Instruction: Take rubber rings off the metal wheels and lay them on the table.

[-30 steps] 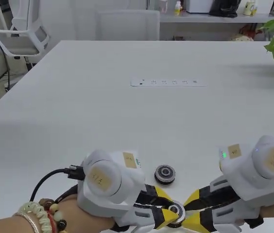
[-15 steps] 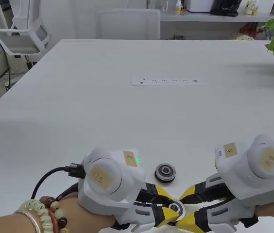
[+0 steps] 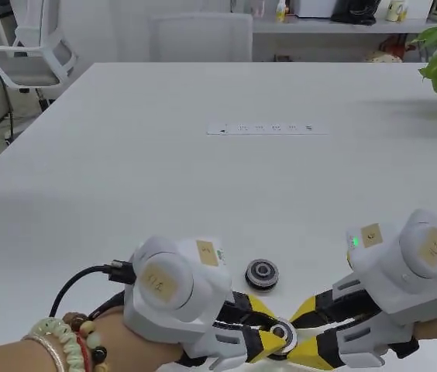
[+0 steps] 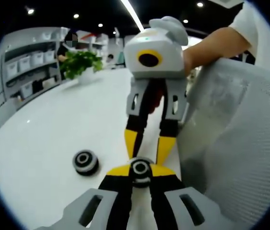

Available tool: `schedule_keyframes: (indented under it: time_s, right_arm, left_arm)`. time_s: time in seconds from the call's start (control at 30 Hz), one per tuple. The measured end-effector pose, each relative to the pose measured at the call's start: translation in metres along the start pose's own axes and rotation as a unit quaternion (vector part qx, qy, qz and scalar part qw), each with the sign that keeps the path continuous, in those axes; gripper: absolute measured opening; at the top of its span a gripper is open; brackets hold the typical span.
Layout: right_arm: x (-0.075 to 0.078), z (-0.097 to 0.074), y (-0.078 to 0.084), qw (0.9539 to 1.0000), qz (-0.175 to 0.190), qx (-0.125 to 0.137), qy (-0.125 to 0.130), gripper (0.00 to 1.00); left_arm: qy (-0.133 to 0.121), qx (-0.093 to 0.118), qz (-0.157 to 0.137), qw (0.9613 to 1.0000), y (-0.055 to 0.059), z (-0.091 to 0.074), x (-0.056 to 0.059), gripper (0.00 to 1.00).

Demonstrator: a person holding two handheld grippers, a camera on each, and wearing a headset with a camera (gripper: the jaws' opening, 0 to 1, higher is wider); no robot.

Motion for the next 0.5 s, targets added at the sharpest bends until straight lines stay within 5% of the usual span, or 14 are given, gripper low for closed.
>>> schedule_keyframes:
  time_s: [0.1, 0.17, 0.2, 0.5]
  right_arm:
    - [0.0007, -0.0012, 0.0018, 0.9998, -0.014, -0.011, 0.001, 0.16]
    - [0.0037, -0.0044, 0.0077, 0.9994, -0.016, -0.03, 0.01, 0.01]
    - [0.0038, -0.0033, 0.0048, 0.9999, -0.016, -0.003, 0.006, 0.0]
    - [0.0063, -0.0003, 0.0034, 0.9992, 0.013, -0.029, 0.023, 0.0]
  left_arm:
    - [0.0, 0.0, 0.0, 1.0, 0.0001, -0.0001, 0.0001, 0.14]
    - [-0.001, -0.001, 0.0, 1.0, 0.0005, -0.0009, -0.0004, 0.14]
    - [-0.002, 0.001, -0.002, 1.0, 0.0007, -0.0008, -0.0007, 0.14]
    - [-0.008, 0.0, -0.004, 1.0, 0.0008, -0.0006, -0.002, 0.14]
Point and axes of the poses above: the centre of the closed fingertips' face, and the gripper's own axes: z roughly forward along the fingers, x roughly to its right, y roughly out of its underside, the point moved 8 cm from there along -z, roughly backward along the fingers, and after that the axes turned 9 degrees about y, right-handed, at the moved point
